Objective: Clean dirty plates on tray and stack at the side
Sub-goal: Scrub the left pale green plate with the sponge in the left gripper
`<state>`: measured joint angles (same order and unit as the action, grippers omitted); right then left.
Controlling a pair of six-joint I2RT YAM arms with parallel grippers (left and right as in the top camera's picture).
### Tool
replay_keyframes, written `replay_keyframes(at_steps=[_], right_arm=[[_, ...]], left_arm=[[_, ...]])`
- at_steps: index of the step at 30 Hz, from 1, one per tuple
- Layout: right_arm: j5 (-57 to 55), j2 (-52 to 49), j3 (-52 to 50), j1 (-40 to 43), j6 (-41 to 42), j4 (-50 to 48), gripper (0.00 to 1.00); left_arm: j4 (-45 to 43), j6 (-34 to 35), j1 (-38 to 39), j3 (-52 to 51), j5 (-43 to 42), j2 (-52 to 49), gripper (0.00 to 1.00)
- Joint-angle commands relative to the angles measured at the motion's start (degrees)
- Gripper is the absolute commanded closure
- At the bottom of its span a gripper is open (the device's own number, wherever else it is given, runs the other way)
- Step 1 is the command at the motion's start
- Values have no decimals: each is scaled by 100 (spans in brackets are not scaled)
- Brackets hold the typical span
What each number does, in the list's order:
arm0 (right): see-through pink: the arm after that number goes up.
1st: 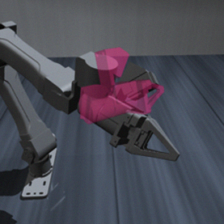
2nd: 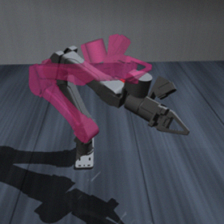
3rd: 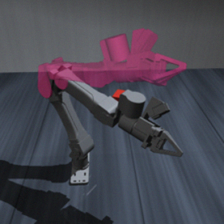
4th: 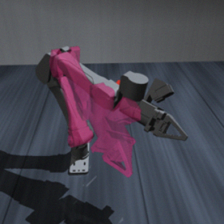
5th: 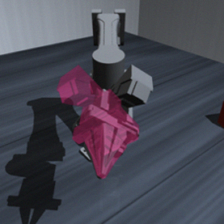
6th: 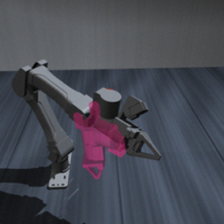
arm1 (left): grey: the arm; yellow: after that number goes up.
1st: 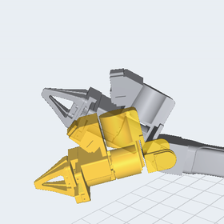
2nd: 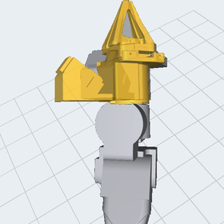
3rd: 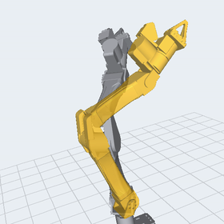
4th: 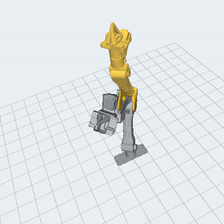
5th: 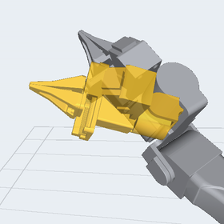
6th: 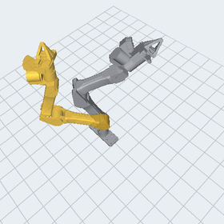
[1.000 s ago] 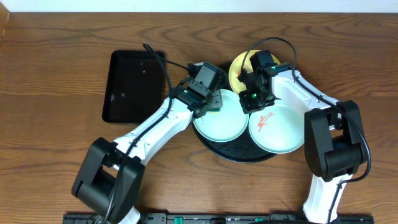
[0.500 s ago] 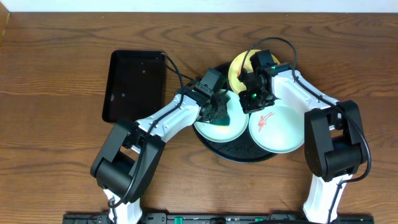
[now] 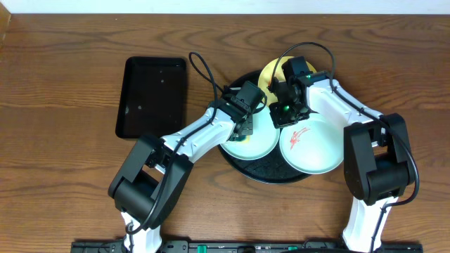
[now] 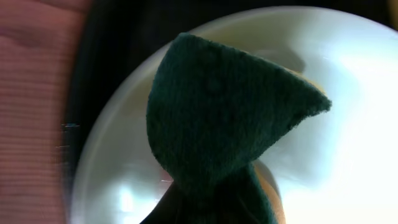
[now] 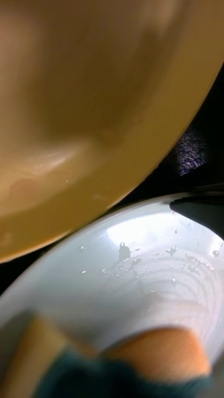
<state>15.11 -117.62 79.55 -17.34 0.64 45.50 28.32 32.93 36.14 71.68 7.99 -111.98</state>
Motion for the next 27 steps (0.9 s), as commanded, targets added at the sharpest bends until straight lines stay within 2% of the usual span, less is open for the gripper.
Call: replay_keyframes(at_steps=[1,7,16,19,24,27], right_arm=[[-330,-63,26,0,-7,15,99],[-330,-63,26,0,-7,15,99],[-330,-63,26,0,-4,17,99],[-330,-63,26,0,-4,13,99],[-330,-63,26,0,-4,2,99],[-328,-63,26,0,-4,-26,99]], left_arm=[[378,-120,-260,-278,1969,-396,92],[568,-120,-260,-184,2365,-216,92],[352,-118,-260,-136,2127,863,92],[337,-118,-260,-136,1132,1147,92],[50,-118,-258,-208,-1355,1084,92],[-297,-116,-258,-293,-2052,911,92]])
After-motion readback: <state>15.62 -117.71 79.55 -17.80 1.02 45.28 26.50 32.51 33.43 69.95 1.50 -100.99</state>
